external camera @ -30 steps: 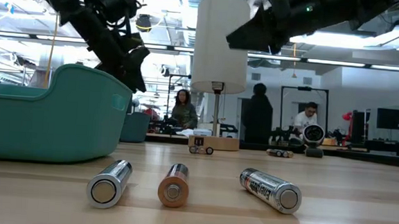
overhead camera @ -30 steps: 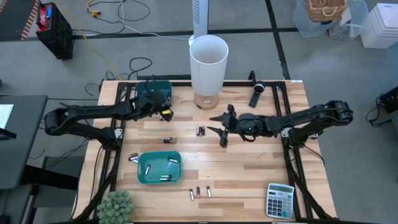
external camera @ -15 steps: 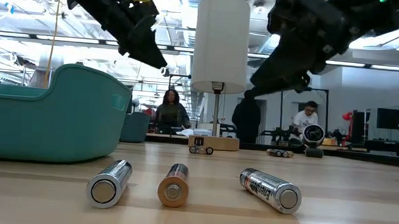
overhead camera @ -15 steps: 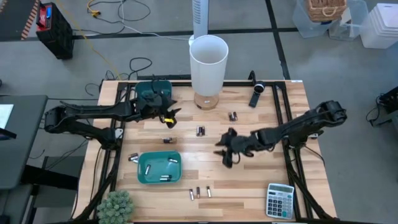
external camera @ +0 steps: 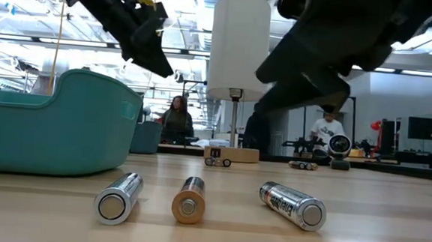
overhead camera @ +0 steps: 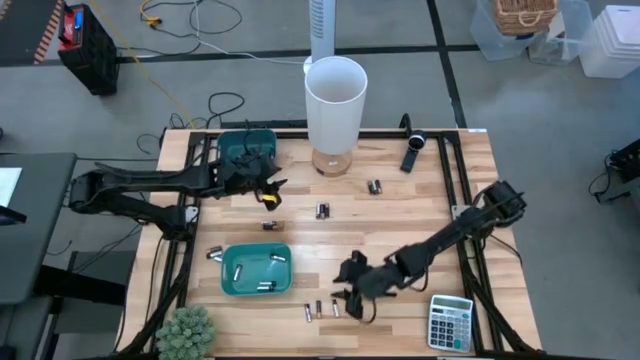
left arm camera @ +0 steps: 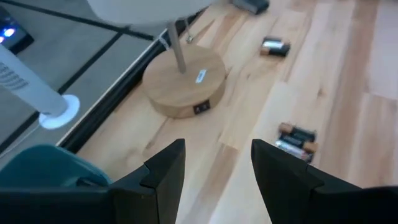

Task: Sort batteries
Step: Put the silver battery into the green bin

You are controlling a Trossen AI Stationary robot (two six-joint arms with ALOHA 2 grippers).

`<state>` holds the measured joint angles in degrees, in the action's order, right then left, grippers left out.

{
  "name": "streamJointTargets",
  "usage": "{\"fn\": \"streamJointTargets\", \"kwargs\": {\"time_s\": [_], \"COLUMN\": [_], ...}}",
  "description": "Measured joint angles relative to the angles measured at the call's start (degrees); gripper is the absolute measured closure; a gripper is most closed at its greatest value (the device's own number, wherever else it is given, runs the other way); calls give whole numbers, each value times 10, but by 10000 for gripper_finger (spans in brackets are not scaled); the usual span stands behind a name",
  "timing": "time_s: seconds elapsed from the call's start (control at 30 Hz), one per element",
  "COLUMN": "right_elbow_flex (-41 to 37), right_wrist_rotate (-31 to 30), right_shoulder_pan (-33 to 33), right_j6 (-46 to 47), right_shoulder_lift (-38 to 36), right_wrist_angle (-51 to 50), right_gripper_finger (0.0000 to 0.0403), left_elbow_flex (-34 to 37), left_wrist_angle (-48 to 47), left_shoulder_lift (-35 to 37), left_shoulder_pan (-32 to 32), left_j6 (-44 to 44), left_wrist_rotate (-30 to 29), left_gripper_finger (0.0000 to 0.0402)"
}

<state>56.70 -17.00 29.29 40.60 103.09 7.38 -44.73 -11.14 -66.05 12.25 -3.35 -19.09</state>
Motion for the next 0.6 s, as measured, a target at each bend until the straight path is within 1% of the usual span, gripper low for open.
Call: {"fn": "streamJointTargets", "kwargs": {"time_s": [0.1,0.23,0.43,0.6], "right_elbow_flex": [49,106,178,223], "right_wrist_rotate": [-14,-16,-48,-57], "right_shoulder_pan": [15,31,49,56], "right_j6": [23,61,122,164], "right_shoulder_lift": [31,65,107,137], "right_wrist_angle": [-67,-142,-240,-274], "right_gripper_finger": [172,165,163,162], "left_elbow_flex": [0,0,0,0], "left_wrist_angle": [-18,-33,-65,-80], "left_shoulder_lift": [18,50,81,84], "left_shoulder_pan": [-18,-43,-85,-115], "left_j6": [-8,-18,-27,-34], "left_wrist_rotate": [0,-1,-35,-58], "left_gripper_finger": [224,224,224,224]}}
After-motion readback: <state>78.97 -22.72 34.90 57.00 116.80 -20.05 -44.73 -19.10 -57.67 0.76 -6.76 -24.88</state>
